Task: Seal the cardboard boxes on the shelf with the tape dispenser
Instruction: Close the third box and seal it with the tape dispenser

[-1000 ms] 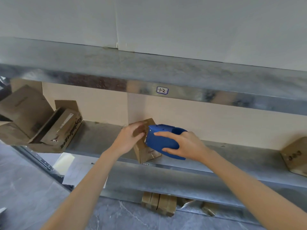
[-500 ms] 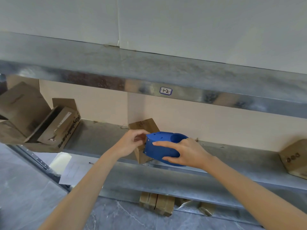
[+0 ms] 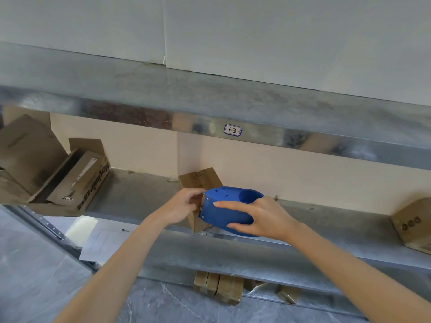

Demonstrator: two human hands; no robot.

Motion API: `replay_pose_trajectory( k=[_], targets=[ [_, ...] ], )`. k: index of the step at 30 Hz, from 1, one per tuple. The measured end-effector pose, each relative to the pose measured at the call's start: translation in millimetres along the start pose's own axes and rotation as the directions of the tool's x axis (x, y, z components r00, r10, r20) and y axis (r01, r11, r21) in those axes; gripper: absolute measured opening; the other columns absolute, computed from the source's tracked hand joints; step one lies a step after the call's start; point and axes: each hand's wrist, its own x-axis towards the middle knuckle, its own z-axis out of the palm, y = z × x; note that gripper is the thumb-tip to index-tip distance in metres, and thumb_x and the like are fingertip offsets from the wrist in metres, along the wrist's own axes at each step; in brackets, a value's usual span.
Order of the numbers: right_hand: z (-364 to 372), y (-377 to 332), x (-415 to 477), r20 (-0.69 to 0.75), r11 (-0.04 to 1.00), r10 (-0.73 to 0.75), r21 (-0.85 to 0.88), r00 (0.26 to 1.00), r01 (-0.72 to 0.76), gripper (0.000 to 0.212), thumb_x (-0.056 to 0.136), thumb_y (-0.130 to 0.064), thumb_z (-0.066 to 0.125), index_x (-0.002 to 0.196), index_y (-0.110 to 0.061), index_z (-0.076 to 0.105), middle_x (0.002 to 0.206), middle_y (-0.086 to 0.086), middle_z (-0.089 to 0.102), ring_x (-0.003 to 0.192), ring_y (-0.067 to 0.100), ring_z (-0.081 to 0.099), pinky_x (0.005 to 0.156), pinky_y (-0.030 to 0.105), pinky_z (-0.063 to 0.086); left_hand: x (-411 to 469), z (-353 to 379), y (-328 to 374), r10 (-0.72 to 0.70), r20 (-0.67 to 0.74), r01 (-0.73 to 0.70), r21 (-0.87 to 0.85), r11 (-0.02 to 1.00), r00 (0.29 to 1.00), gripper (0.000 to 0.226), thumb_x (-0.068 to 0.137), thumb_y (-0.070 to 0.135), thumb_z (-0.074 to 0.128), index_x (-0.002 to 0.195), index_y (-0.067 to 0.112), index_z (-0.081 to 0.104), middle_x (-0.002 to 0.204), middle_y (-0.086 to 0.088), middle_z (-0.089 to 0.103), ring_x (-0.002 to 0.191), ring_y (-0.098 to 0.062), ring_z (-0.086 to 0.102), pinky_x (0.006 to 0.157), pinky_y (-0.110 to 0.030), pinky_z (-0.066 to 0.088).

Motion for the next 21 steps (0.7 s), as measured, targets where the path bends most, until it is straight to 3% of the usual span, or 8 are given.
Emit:
replay_pose_trajectory(
  k=[3,7,14,19,21],
  targets=[
    [1.2,2.6,1.8,0.024,0.999,0.035,0.007,0.999,-0.035,0.054,0.092,-0.055,0.049,0.145,-0.048,0.037,0.048,-0.007,0.020,0.040,0.012,0.026,0.045,0.017,0.023,1.5,0.6,-1.7,-0.005,-0.054,0.005,0.008,1.000,0.999,0.043,0.085,-0.024,0.046,0.101,0.009,0.071,0.100,-0.004,0.073,0.092,-0.006,0.068,0.080,-0.018,0.051],
    [-0.7,3.6,4.0,0.132,0.994,0.069,0.075,0.989,-0.080,0.063,0.092,-0.058,0.056,0.146,-0.058,0.023,0.056,-0.005,0.045,0.054,0.013,0.042,0.054,0.016,0.028,3.0,2.0,-5.8,-0.028,-0.150,0.030,0.008,1.000,0.988,0.052,0.078,-0.026,0.047,0.084,0.021,0.069,0.087,-0.004,0.073,0.081,-0.008,0.066,0.077,-0.024,0.052],
    [-3.4,0.8,6.3,0.255,0.962,0.048,0.249,0.966,-0.113,0.052,0.098,-0.045,0.057,0.141,-0.057,0.031,0.058,-0.007,0.041,0.063,0.007,0.037,0.062,0.018,0.031,4.5,1.2,0.9,-0.072,-0.173,0.072,-0.005,0.997,0.982,0.049,0.078,-0.025,0.047,0.100,0.014,0.067,0.087,-0.003,0.069,0.081,-0.006,0.065,0.077,-0.019,0.051],
    [-4.9,-0.8,4.7,0.263,0.986,0.024,0.155,0.964,-0.067,0.052,0.097,-0.050,0.053,0.143,-0.057,0.030,0.064,-0.013,0.036,0.065,0.004,0.035,0.063,0.019,0.028,4.4,-1.1,5.6,-0.073,-0.177,0.079,0.028,0.996,0.982,0.047,0.079,-0.022,0.048,0.101,0.015,0.067,0.096,-0.015,0.071,0.087,-0.025,0.069,0.082,-0.031,0.055],
    [-9.9,0.2,4.8,0.248,0.990,0.022,0.126,0.969,-0.055,0.052,0.097,-0.048,0.054,0.143,-0.056,0.032,0.060,-0.012,0.034,0.060,0.004,0.033,0.059,0.017,0.026,3.8,-0.8,9.0,-0.078,-0.195,0.085,0.031,0.996,0.978,0.043,0.081,-0.021,0.050,0.100,0.013,0.067,0.095,-0.015,0.072,0.084,-0.022,0.070,0.076,-0.027,0.057]
  ],
)
